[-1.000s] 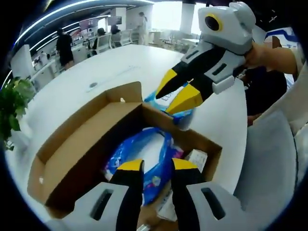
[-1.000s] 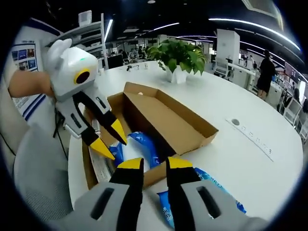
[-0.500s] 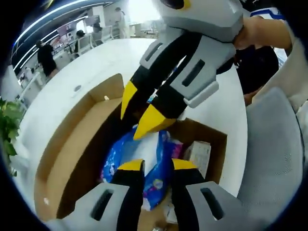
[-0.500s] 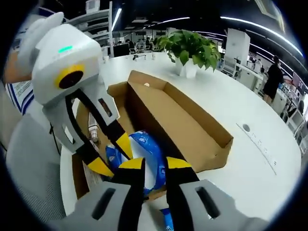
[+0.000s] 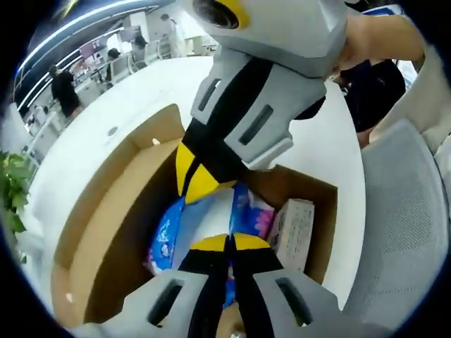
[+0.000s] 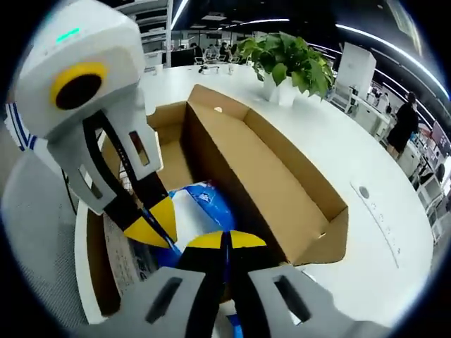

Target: Operate the shoe box by opening the lid, removing the specified soft item, and placing it in the target area until the item is outside and the box remains undamaged.

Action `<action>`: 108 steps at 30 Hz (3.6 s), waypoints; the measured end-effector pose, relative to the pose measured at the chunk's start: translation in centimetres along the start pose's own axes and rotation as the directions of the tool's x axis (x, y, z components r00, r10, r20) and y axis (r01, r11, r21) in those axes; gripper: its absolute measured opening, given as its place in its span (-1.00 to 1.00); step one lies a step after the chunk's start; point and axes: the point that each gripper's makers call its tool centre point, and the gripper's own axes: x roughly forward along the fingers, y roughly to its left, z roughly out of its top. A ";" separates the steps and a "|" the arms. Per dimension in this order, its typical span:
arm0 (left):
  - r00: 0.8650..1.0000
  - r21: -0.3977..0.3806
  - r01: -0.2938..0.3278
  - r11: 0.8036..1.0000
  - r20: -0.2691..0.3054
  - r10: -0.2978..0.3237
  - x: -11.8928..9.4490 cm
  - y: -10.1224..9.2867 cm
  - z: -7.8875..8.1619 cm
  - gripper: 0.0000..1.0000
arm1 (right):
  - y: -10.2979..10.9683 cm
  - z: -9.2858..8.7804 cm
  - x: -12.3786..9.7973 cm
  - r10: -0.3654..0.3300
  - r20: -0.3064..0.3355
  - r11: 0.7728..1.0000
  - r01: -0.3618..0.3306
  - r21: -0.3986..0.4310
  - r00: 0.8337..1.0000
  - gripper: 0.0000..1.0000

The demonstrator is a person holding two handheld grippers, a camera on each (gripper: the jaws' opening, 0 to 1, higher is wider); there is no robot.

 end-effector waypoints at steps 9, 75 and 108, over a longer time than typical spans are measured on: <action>0.999 -0.027 -0.029 0.999 0.029 0.030 -1.6 0.1 0.1 -1.00 | 0.4 1.8 -0.8 0.007 0.056 1.000 -0.006 -0.018 0.998 -1.00; 0.980 0.182 -0.031 0.983 0.201 -0.006 -9.1 -5.3 12.7 -1.00 | -1.8 7.2 -14.1 0.051 0.184 0.998 -0.045 -0.036 0.982 -0.81; 0.982 0.357 0.096 0.929 0.119 -0.147 -5.0 -9.9 16.2 -1.00 | -1.6 -1.5 -15.5 0.150 -0.177 0.988 -0.152 -0.002 0.973 -1.00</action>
